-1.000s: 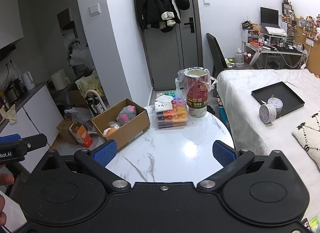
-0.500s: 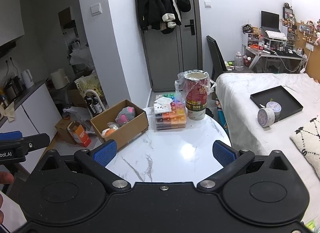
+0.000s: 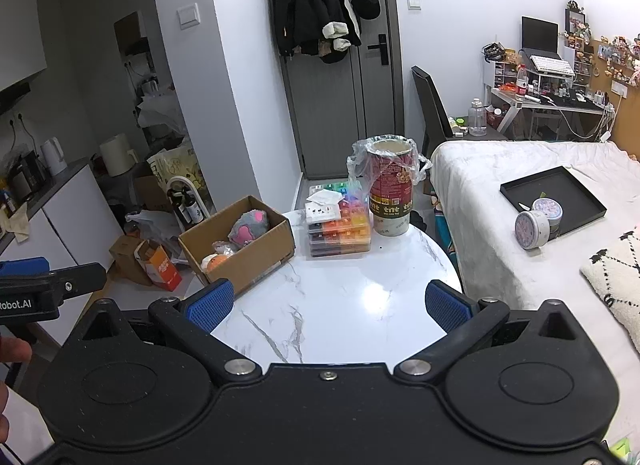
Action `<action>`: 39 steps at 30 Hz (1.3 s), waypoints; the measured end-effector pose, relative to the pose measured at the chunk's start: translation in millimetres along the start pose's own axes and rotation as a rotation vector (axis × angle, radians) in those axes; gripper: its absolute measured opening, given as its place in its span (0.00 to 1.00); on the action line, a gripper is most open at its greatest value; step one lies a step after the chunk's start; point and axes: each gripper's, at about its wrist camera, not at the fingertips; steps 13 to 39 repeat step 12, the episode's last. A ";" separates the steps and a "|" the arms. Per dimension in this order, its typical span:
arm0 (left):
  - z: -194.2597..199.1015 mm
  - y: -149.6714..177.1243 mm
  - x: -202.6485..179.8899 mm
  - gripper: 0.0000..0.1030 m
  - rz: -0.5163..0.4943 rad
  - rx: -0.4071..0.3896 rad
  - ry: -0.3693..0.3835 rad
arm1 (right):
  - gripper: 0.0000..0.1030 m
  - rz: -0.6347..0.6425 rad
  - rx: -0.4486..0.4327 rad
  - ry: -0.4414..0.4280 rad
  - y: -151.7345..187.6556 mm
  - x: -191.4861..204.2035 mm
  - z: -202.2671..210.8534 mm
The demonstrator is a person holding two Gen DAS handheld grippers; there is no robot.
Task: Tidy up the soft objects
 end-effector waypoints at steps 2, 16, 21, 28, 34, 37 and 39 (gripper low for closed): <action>-1.8 -1.3 -0.8 1.00 -0.008 -0.001 0.006 | 1.00 -0.005 0.003 0.003 -0.3 -0.3 -1.3; -15.3 -1.2 1.1 1.00 -0.016 0.007 0.029 | 1.00 -0.007 0.032 0.021 -0.5 -1.3 -15.5; -15.3 -1.2 1.1 1.00 -0.016 0.007 0.029 | 1.00 -0.007 0.032 0.021 -0.5 -1.3 -15.5; -15.3 -1.2 1.1 1.00 -0.016 0.007 0.029 | 1.00 -0.007 0.032 0.021 -0.5 -1.3 -15.5; -15.3 -1.2 1.1 1.00 -0.016 0.007 0.029 | 1.00 -0.007 0.032 0.021 -0.5 -1.3 -15.5; -15.3 -1.2 1.1 1.00 -0.016 0.007 0.029 | 1.00 -0.007 0.032 0.021 -0.5 -1.3 -15.5; -15.3 -1.2 1.1 1.00 -0.016 0.007 0.029 | 1.00 -0.007 0.032 0.021 -0.5 -1.3 -15.5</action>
Point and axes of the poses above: each gripper's, at about its wrist camera, not at the fingertips, and z roughly against the way its jaws point, x to its left, y to its underside, and after that the axes turned 14 degrees about -z, right-handed
